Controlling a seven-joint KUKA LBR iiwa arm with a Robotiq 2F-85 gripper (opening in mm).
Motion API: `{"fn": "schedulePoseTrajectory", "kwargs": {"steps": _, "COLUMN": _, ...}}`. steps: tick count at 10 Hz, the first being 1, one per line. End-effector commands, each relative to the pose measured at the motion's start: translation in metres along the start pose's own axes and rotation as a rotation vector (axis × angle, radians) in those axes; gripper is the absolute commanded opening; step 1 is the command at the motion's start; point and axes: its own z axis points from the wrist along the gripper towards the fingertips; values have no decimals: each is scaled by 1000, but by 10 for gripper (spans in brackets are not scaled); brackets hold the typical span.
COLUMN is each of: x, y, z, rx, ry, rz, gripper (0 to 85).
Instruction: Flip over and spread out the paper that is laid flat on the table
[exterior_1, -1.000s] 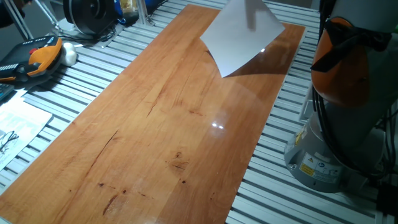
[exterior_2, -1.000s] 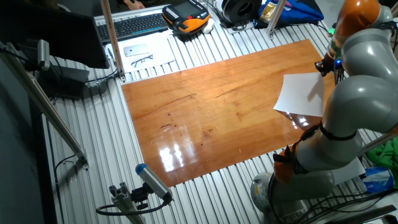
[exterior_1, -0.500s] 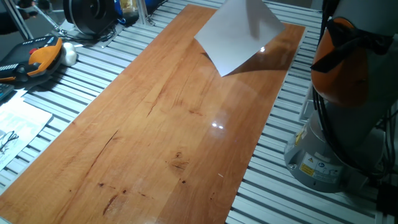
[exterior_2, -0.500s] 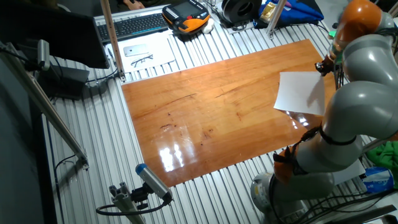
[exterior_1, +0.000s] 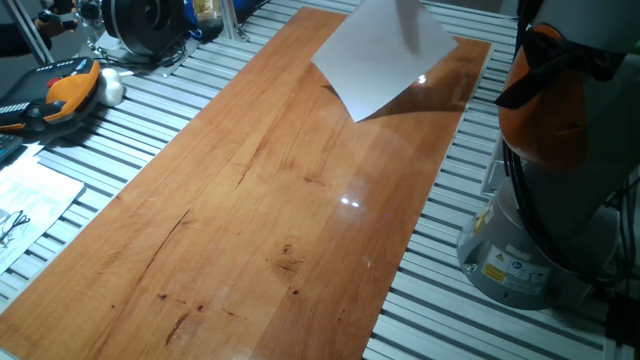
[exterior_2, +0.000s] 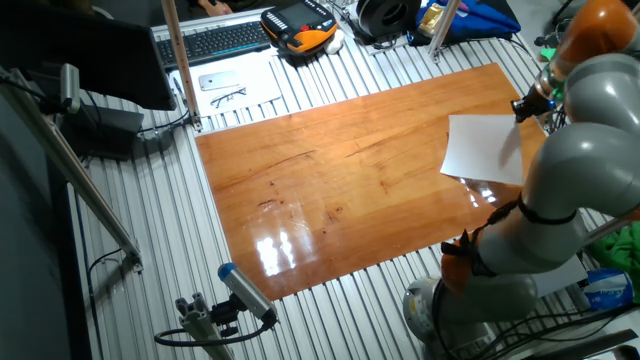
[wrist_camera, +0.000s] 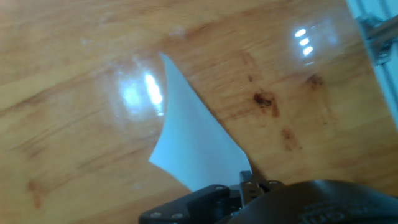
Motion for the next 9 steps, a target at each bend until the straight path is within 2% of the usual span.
{"fn": "schedulePoseTrajectory", "kwargs": {"steps": 1, "x": 0, "y": 0, "z": 0, "rx": 9, "ry": 5, "rz": 4, "gripper": 0}}
{"fn": "schedulePoseTrajectory", "kwargs": {"steps": 4, "x": 0, "y": 1, "z": -1, "rx": 36, "ry": 35, "rz": 33, "gripper": 0}}
{"fn": "schedulePoseTrajectory", "kwargs": {"steps": 5, "x": -1, "y": 4, "z": -8, "rx": 46, "ry": 49, "rz": 50, "gripper": 0}}
{"fn": "schedulePoseTrajectory", "kwargs": {"steps": 7, "x": -7, "y": 7, "z": -29, "rx": 47, "ry": 90, "rz": 81, "gripper": 0}}
{"fn": "schedulePoseTrajectory", "kwargs": {"steps": 8, "x": -13, "y": 11, "z": -42, "rx": 37, "ry": 105, "rz": 107, "gripper": 0}}
{"fn": "schedulePoseTrajectory", "kwargs": {"steps": 9, "x": -17, "y": 16, "z": -58, "rx": 61, "ry": 110, "rz": 118, "gripper": 0}}
